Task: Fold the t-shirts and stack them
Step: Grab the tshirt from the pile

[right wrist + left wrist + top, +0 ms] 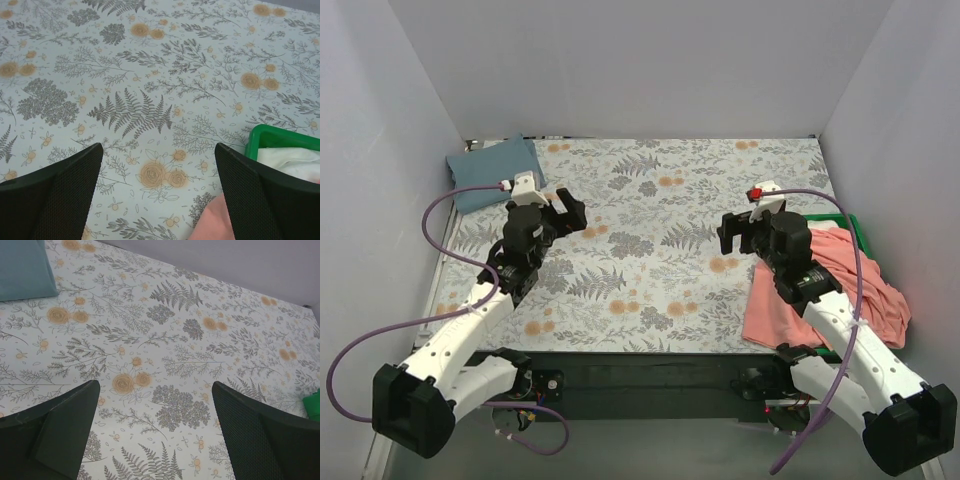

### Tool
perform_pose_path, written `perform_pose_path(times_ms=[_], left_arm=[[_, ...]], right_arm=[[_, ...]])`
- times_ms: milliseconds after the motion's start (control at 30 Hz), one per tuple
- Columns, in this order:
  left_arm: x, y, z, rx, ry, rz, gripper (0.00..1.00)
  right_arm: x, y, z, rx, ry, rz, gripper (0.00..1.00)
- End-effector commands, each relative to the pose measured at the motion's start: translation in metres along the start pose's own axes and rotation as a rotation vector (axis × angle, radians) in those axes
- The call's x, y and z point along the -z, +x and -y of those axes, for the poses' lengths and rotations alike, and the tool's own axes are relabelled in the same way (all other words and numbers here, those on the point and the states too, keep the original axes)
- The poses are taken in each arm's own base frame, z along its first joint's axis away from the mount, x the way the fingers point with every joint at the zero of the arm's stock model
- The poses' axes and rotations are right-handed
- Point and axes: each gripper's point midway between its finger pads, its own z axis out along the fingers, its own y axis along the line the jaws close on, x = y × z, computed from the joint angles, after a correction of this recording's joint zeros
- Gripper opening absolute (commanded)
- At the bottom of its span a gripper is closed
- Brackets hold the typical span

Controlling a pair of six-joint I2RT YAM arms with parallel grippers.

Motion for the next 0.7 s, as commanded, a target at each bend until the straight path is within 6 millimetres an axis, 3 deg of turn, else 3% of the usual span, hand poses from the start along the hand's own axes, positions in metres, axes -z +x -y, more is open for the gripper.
perform_pose_path(times_ms=[0, 200, 300, 500, 667], left_arm=[[0.008, -0.008, -0.007, 0.014, -0.023, 0.040, 0.95], [0.012, -0.011, -0.009, 0.010, -0.017, 0.076, 0.95], [0.013, -0.007, -0.012, 0.013, -0.019, 0.079, 0.96], [0.008, -0.001, -0.023, 0.010, -0.075, 0.070, 0.98], [0.001, 0.009, -0.027, -0.007, -0.109, 0.024, 0.98]], right_arm=[[0.008, -0.032, 0.010, -0.011, 0.058, 0.122, 0.98], [0.012, -0.034, 0.036, -0.099, 0.219, 0.129, 0.98], [0.015, -0.025, 0.054, -0.117, 0.325, 0.086, 0.98], [0.050, 0.016, 0.132, -0.266, 0.757, 0.005, 0.98], [0.079, 0.040, 0.166, -0.359, 0.918, 0.025, 0.98]])
